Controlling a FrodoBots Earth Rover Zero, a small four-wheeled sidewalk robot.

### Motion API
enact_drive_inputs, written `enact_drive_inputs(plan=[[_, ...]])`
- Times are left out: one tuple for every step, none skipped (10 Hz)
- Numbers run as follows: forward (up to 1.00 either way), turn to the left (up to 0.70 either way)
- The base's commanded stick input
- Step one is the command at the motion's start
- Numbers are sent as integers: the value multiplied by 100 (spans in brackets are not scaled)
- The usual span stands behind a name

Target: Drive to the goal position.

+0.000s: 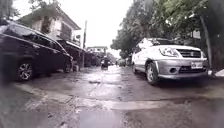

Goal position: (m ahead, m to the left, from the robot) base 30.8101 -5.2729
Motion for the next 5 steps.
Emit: enact_drive_inputs(plan=[[100,-26],[100,0],[100,0],[100,0],[100,0]])
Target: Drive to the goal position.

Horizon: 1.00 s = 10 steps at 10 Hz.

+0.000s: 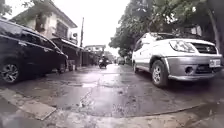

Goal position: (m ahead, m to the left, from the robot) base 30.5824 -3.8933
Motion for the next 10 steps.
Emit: enact_drive_inputs(plan=[[100,0],[100,0],[100,0],[100,0],[100,0],[100,0],[100,0],[100,0],[100,0],[100,0]])
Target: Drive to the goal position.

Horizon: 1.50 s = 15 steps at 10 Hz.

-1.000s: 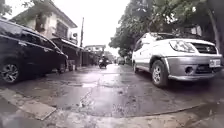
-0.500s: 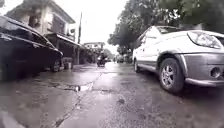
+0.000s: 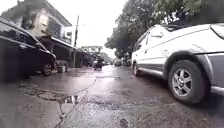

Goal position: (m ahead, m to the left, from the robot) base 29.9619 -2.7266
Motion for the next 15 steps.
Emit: enact_drive_inputs(plan=[[100,0],[100,0],[100,0],[100,0],[100,0],[100,0],[100,0],[100,0],[100,0],[100,0],[100,0],[100,0],[100,0],[100,0],[100,27]])
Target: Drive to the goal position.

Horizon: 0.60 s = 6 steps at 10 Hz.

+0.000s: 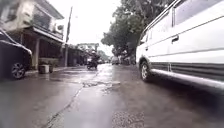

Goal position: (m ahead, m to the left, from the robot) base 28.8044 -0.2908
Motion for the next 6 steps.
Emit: enact_drive_inputs(plan=[[100,7],[100,0],[100,0],[100,0],[100,0],[100,0]])
